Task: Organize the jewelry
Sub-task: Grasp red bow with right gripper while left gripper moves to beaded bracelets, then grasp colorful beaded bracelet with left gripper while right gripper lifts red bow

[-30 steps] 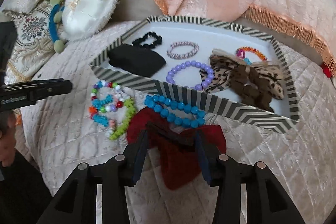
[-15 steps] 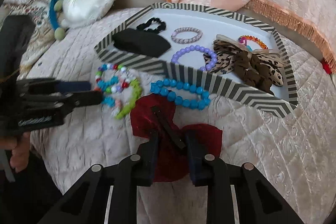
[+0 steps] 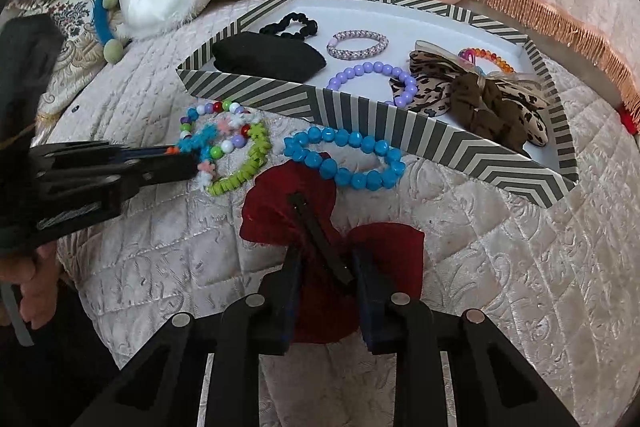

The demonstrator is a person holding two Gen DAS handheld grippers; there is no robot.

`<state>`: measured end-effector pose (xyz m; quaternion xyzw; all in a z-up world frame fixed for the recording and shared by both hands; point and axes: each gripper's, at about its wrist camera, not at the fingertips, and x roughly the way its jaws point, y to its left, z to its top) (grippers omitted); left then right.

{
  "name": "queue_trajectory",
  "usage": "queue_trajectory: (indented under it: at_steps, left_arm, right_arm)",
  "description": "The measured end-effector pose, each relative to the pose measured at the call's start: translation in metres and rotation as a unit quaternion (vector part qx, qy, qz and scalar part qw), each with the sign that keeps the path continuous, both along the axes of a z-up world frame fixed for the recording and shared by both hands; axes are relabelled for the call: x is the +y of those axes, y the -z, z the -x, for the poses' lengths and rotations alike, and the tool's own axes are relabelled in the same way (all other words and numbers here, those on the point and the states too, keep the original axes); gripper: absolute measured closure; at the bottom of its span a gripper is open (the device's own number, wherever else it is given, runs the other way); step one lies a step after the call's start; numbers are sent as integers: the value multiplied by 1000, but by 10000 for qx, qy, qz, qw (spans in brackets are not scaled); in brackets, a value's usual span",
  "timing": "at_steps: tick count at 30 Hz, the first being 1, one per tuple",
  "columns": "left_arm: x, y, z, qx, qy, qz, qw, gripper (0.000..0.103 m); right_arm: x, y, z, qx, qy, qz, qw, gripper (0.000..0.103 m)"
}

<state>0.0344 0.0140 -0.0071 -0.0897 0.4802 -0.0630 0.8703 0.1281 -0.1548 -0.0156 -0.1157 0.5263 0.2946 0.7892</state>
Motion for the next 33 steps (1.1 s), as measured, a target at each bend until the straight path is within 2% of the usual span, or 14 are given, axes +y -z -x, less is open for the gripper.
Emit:
queue_trajectory:
  at_steps: [3, 8, 14, 17, 21, 27, 33]
  left_arm:
    - [-1, -7, 11, -86, 29, 90, 9999, 92]
    - [-3, -17, 21, -242, 24, -11, 9997, 92]
    - [8, -43, 24, -616, -156, 78, 9979, 92]
    - [9, -47, 26, -685, -202, -4, 9974, 92]
    - [11, -47, 27, -668, -280, -53, 9974, 92]
    - [10, -47, 27, -706, -298, -101, 9970, 92]
    - [5, -43, 24, -651, -265, -184, 9974, 92]
  right_arm:
    - [0, 0, 2, -44, -18, -9, 10000, 79]
    - [-4, -8, 6, -9, 9, -44, 10000, 81]
    - [-17, -29, 21, -112, -5, -205, 9997, 84]
    - [-25, -45, 32, -231, 31, -389, 9990, 84]
    - [-38, -56, 41, -450, 369, -562, 9967, 84]
    - [-57, -55, 27, -568, 1134, -590, 9902, 84]
    - [-50, -57, 24, -628, 1105, -579, 9902, 84]
